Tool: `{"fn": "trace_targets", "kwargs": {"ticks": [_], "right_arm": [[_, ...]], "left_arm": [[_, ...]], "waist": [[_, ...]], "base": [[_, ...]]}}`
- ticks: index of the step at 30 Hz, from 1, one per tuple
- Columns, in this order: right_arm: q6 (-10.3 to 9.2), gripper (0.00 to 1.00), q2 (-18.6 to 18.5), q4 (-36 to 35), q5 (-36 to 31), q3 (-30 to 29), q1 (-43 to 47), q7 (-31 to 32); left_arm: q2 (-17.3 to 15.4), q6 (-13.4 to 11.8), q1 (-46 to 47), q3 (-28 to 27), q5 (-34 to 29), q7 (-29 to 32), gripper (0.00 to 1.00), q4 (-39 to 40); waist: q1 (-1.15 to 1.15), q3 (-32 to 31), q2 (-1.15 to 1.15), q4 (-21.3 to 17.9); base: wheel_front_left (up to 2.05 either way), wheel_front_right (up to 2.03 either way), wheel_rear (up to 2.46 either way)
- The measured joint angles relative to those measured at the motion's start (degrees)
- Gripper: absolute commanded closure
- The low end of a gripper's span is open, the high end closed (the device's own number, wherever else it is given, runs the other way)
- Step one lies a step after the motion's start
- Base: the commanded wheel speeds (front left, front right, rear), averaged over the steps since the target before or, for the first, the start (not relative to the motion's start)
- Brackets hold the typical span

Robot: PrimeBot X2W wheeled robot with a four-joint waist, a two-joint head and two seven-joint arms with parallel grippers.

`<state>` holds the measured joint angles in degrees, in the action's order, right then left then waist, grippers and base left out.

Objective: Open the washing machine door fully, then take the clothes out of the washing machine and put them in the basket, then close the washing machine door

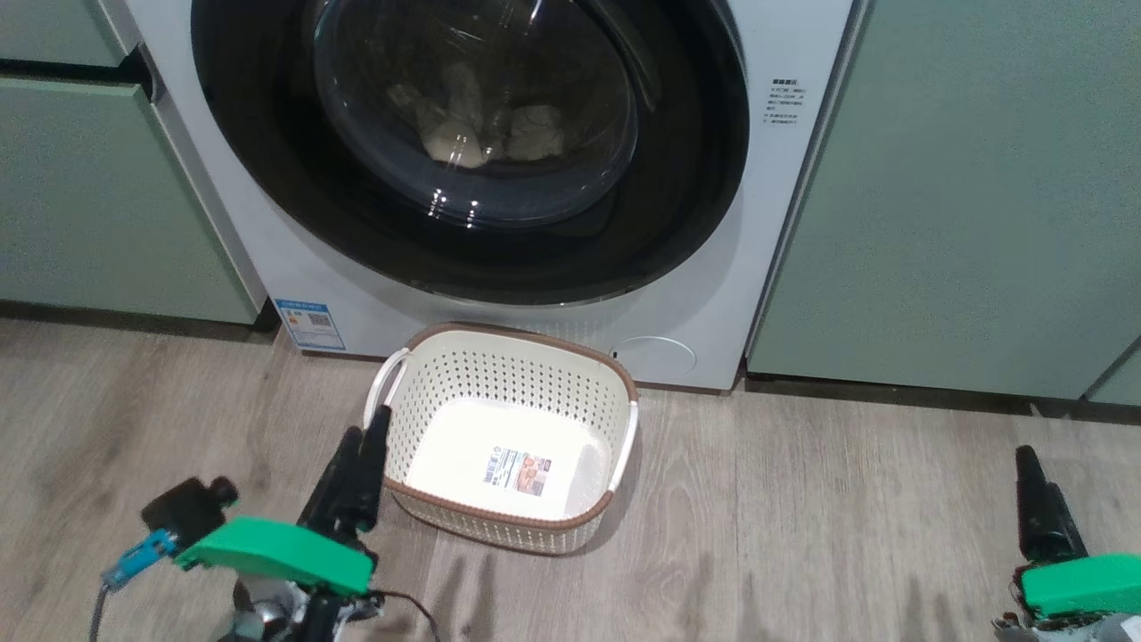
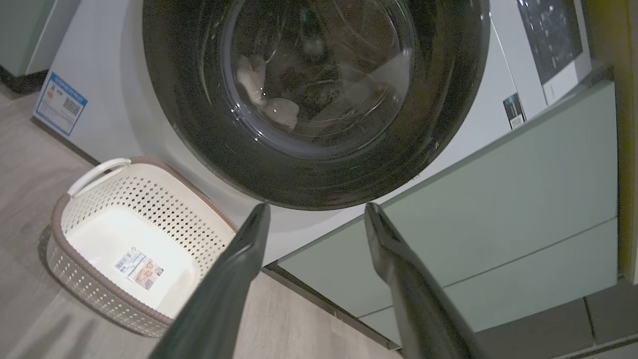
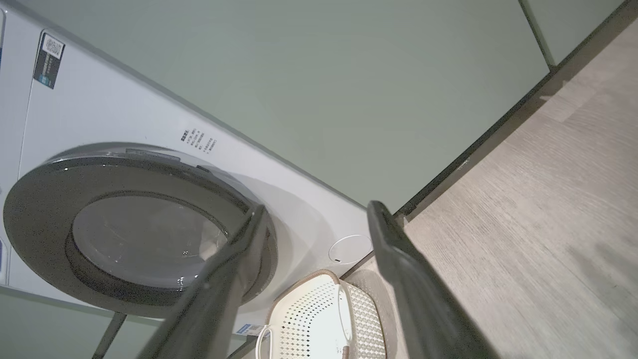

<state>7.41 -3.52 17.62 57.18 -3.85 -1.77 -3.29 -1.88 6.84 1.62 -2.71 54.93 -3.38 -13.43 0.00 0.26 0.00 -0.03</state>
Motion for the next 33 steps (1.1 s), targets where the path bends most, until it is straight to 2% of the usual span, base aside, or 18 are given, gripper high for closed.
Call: {"fn": "trace_targets", "kwargs": {"ticks": [4,11,20,33], "right_arm": [[0.0,0.0,-0.13,-0.11,-5.41,0.36,0.0,-0.83],[0.0,0.0,-0.41,-0.26,-12.98,0.92,-0.01,-1.85],[0.0,0.0,-0.48,-0.35,-20.67,0.99,-0.01,-3.36],[0.0,0.0,-0.46,-0.4,-28.97,1.89,-0.01,-5.49]], "left_arm": [[-0.04,-0.57,0.03,1.16,-6.76,-0.87,0.0,0.15],[-0.32,-2.03,0.2,2.53,-14.29,-1.88,0.0,0.64],[-0.51,-3.52,1.03,2.88,-20.97,-3.42,0.0,0.11],[-0.67,-4.09,1.72,3.18,-29.02,-5.46,0.0,-0.67]], "waist": [[0.0,-0.13,0.0,-0.12],[0.0,-0.18,0.0,-0.24],[0.0,-0.32,0.0,-0.24],[0.0,-0.47,0.0,-0.45]], "base": [[0.0,0.0,0.0],[0.0,0.0,0.0],[0.0,0.0,0.0],[0.0,0.0,0.0]]}}
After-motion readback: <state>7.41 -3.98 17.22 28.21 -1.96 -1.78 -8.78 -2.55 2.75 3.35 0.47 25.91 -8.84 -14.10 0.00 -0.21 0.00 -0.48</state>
